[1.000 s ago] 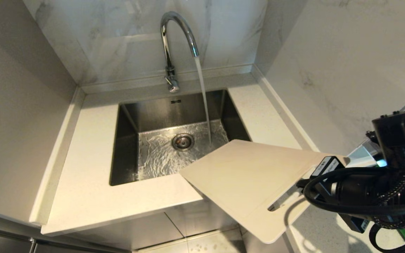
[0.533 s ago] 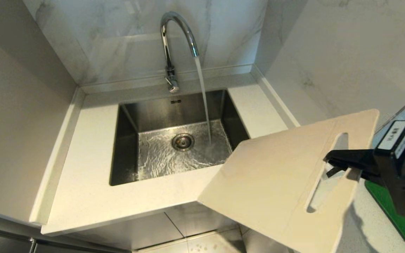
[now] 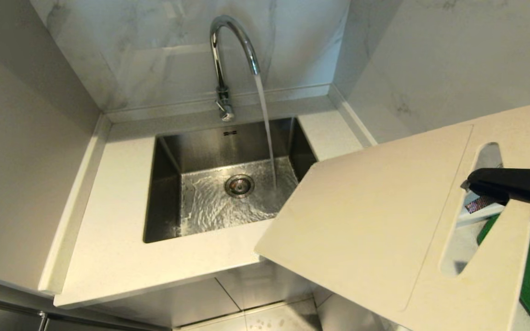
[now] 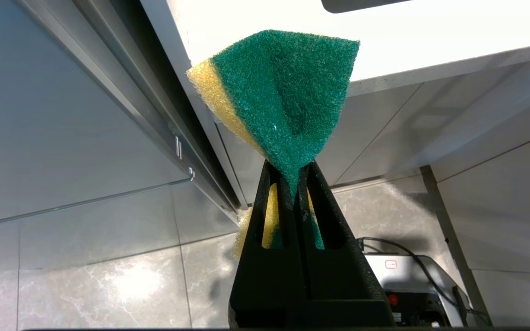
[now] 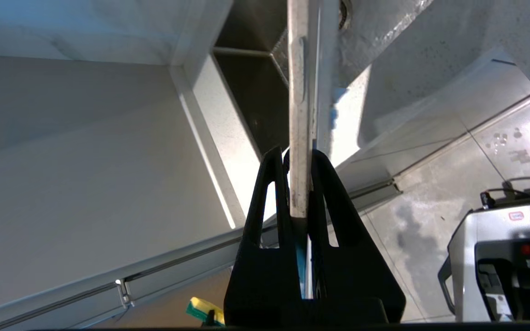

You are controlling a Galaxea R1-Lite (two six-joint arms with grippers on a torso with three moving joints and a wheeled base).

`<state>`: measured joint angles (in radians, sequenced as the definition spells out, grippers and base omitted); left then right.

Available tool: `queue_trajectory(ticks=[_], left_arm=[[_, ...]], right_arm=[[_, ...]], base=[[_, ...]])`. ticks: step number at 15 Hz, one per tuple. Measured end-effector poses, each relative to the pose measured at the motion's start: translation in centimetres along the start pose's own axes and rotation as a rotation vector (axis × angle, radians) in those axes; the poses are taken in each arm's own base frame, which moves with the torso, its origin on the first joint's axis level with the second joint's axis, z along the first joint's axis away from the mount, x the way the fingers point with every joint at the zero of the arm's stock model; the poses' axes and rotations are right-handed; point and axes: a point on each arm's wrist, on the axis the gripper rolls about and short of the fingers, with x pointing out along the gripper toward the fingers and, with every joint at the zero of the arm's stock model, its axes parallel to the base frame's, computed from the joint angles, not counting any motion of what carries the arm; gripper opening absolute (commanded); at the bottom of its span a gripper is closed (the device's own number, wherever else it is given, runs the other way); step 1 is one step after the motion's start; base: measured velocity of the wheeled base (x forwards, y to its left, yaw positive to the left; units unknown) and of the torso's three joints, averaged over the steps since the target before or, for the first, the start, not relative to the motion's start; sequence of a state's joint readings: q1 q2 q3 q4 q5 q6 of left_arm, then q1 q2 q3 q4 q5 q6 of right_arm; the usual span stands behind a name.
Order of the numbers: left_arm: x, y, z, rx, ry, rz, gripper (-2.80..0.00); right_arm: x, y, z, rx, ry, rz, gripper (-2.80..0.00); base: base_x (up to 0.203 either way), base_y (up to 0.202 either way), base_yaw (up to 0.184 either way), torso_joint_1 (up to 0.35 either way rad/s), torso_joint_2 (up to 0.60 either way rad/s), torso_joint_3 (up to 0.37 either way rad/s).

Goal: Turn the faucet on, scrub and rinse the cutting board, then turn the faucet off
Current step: Scrub the cutting board underwater

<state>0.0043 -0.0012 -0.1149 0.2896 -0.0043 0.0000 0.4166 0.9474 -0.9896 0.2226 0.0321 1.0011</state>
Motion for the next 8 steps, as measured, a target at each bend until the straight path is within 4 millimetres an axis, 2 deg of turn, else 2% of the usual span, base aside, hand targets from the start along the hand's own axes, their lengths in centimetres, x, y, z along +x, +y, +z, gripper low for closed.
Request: queue_trajectory(ticks=[8], left_arm=[[0.0, 0.0, 0.0, 0.0, 0.0, 0.0, -2.8]], right_arm=[[0.33, -0.13, -0.16, -0.065, 0.035, 0.015, -2.8]], base=[[0.0, 0.0, 0.0, 0.0, 0.0, 0.0]])
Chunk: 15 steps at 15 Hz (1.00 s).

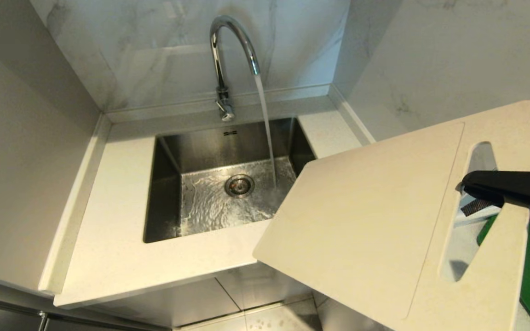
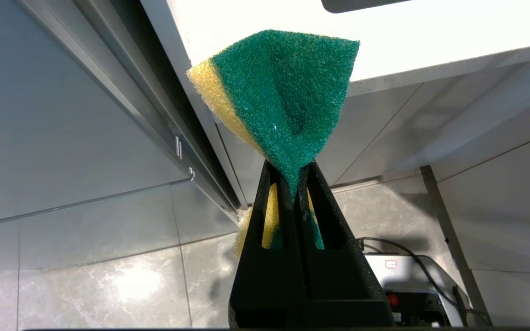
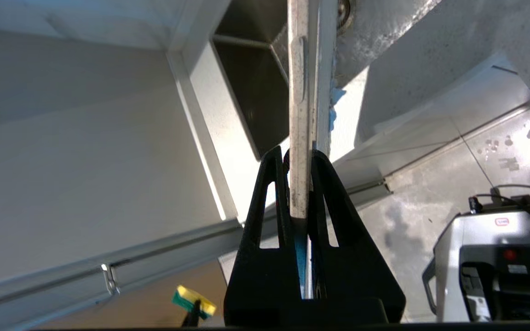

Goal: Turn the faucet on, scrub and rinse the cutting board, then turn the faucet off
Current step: Scrub the cutting board underwater

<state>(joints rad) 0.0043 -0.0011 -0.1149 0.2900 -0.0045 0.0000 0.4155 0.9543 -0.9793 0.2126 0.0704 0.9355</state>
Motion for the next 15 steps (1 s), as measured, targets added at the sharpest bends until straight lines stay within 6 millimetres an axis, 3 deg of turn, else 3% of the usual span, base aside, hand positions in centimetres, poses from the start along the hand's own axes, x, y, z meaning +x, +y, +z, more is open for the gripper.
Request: queue_trajectory(ticks=[3, 7, 15], left_arm=[[0.0, 0.0, 0.01, 0.0, 0.0, 0.0, -2.8], [0.0, 0.0, 0.0, 0.0, 0.0, 0.0, -2.8], [0.01, 0.0, 0.0, 0.006, 0.0, -0.001, -2.8]], right_arm=[[0.43, -0.25, -0.21, -0.052, 0.032, 0.0, -2.8], [0.66, -0.56, -0.42, -0.247, 0.044, -0.011, -2.8], [0.54, -0.07, -0.08, -0.254, 0.025, 0.015, -2.8]], base=[[0.0, 0.0, 0.0, 0.0, 0.0, 0.0], [0.0, 0.0, 0.0, 0.0, 0.0, 0.0], [0.0, 0.0, 0.0, 0.0, 0.0, 0.0]])
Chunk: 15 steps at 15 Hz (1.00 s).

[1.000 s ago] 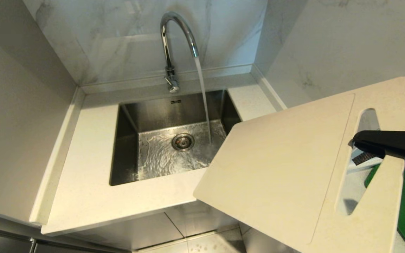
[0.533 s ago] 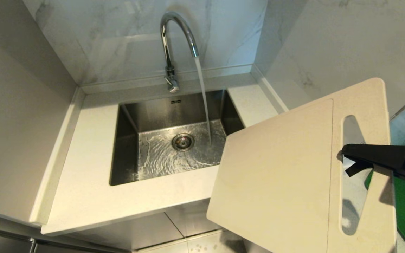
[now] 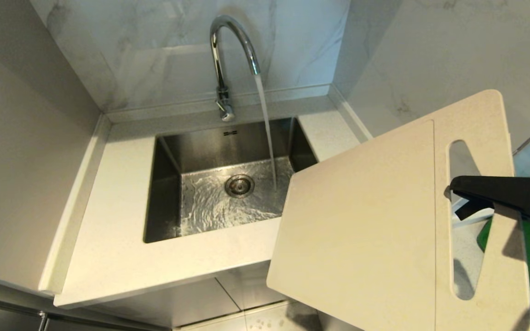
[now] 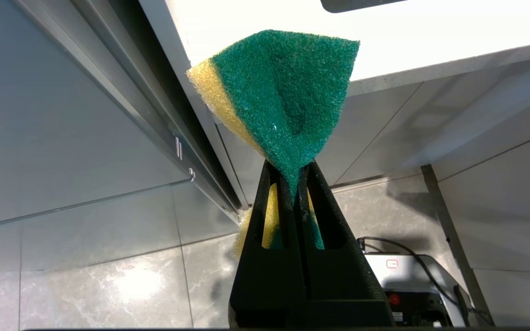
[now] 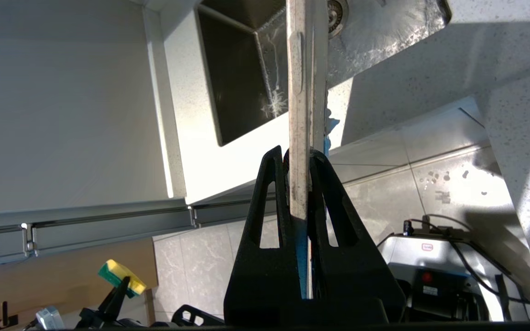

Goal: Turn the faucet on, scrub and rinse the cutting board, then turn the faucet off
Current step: Scrub the cutting board underwater

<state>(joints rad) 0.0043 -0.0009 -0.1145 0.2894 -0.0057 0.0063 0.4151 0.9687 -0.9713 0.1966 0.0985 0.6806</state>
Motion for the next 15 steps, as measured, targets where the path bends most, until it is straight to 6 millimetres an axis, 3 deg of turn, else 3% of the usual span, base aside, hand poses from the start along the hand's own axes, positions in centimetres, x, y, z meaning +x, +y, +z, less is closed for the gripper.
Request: queue_trajectory(ticks=[4, 15], left_arm=[[0.01, 0.01, -0.01, -0.006, 0.0, 0.004, -2.8], [-0.01, 0.04, 0.0, -0.01, 0.0, 0.016, -2.8]], right_arm=[[-0.19, 0.34, 0.38, -0.003, -0.027, 0.024, -2.8], [-0.44, 0.55, 0.59, -0.003, -0.045, 0.042, -2.8]], base=[[0.001, 0.0, 0.01, -0.001, 0.0, 0.001], [0.191, 0.0, -0.004, 0.005, 0.0, 0.001]])
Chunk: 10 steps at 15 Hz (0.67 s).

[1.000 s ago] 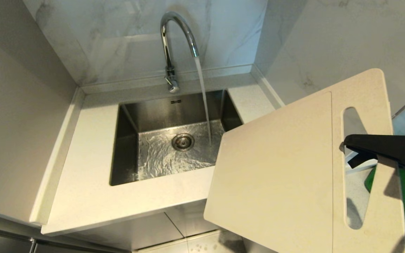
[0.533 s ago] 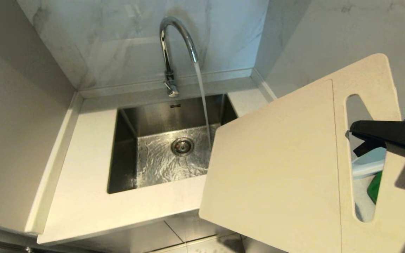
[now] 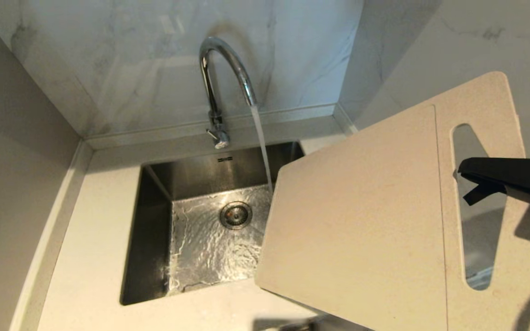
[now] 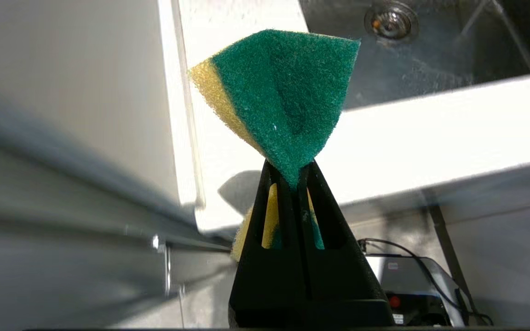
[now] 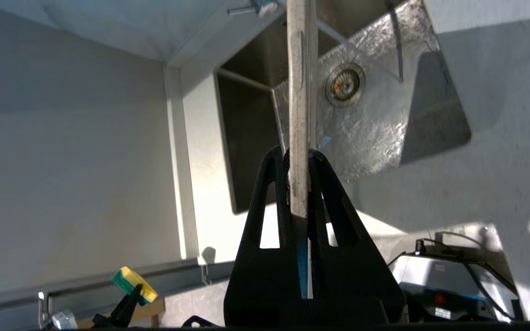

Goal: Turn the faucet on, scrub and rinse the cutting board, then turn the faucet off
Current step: Scrub the cutting board underwater

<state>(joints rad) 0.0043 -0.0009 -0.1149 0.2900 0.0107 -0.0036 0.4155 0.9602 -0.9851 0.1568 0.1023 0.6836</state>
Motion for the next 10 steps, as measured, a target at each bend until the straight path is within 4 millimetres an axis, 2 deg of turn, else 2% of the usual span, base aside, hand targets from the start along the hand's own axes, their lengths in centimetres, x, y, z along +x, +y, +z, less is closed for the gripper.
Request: queue_trajectory(ticks=[2, 10], left_arm=[[0.0, 0.0, 0.0, -0.002, 0.0, -0.001, -2.8], [0.0, 0.0, 0.0, -0.004, 0.0, -0.001, -2.8]], right_arm=[[0.02, -0.01, -0.01, 0.0, 0.0, -0.001, -2.8], [0.32, 0.03, 0.09, 0.001, -0.008, 0.006, -2.8]], base=[[0.126, 0.0, -0.015, 0.012, 0.0, 0.002], [0.0, 0.0, 0.0, 0.0, 0.0, 0.0]])
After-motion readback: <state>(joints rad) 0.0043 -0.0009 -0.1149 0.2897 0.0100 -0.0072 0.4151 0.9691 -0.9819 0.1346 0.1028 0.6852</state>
